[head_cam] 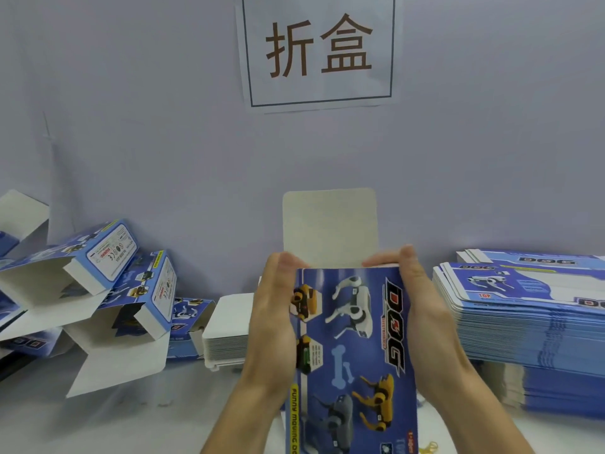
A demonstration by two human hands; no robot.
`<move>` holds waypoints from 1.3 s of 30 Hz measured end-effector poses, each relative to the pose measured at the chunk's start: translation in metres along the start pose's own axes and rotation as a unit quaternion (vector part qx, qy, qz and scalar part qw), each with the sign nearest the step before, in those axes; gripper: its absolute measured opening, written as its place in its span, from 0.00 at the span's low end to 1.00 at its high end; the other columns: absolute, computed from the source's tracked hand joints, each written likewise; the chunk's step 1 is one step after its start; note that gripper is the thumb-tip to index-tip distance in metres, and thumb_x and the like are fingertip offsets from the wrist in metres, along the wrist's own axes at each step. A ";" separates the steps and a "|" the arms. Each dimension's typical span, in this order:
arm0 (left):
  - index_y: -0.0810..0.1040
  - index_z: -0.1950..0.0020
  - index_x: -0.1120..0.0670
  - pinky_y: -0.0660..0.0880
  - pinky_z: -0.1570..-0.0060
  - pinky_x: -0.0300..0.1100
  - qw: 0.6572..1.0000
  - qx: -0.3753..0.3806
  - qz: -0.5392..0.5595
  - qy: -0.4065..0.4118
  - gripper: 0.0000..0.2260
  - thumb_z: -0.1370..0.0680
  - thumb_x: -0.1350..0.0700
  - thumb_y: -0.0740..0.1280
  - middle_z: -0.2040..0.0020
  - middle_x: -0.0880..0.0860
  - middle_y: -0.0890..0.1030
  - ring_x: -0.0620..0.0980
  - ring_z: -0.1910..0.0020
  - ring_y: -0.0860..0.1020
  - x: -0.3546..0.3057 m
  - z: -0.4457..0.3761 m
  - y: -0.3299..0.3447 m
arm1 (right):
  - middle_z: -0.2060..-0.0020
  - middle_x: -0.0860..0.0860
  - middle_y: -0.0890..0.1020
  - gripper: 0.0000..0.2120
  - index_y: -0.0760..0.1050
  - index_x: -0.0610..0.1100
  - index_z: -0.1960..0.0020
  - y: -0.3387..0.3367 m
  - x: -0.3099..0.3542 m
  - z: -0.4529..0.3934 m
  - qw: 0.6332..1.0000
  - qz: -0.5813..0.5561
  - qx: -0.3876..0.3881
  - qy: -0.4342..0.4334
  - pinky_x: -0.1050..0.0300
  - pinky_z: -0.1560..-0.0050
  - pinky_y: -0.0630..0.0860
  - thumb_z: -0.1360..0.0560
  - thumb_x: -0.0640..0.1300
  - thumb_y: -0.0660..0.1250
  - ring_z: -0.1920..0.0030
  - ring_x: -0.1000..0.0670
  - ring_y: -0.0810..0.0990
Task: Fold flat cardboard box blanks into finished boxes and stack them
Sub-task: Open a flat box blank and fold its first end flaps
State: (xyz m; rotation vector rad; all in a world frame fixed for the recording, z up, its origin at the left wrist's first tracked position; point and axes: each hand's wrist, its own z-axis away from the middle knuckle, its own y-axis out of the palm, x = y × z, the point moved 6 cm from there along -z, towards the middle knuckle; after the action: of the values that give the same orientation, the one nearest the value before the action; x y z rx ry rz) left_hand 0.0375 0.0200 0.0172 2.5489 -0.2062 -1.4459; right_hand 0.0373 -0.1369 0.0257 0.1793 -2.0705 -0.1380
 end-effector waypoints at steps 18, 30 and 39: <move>0.76 0.54 0.55 0.79 0.55 0.61 0.995 -0.005 0.095 0.028 0.22 0.28 0.36 0.63 0.45 0.53 0.82 0.59 0.48 0.81 -0.012 -0.003 -0.013 | 0.62 0.43 0.83 0.17 0.76 0.46 0.54 0.010 -0.004 0.009 0.985 -0.170 0.009 0.006 0.56 0.69 0.79 0.21 0.59 0.60 0.66 0.45 0.83; 0.79 0.40 0.44 0.82 0.52 0.54 0.981 0.181 -0.058 0.032 0.19 0.31 0.46 0.73 0.33 0.45 0.77 0.57 0.40 0.81 -0.019 -0.001 -0.019 | 0.45 0.41 0.84 0.23 0.77 0.53 0.40 -0.005 -0.004 0.008 0.987 -0.102 0.119 0.015 0.50 0.63 0.83 0.33 0.53 0.76 0.54 0.38 0.86; 0.82 0.41 0.47 0.83 0.58 0.44 0.960 0.253 -0.121 0.018 0.20 0.32 0.51 0.75 0.34 0.44 0.78 0.51 0.38 0.80 -0.037 0.002 -0.025 | 0.42 0.41 0.83 0.33 0.79 0.51 0.40 0.002 0.006 0.014 0.979 -0.068 0.192 0.028 0.48 0.58 0.83 0.42 0.55 0.85 0.49 0.37 0.86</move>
State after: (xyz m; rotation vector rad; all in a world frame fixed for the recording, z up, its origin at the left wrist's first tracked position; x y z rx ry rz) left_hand 0.0172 0.0523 0.0403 3.1012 -0.3026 -1.5958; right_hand 0.0219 -0.1356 0.0248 0.5565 -2.0098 0.1854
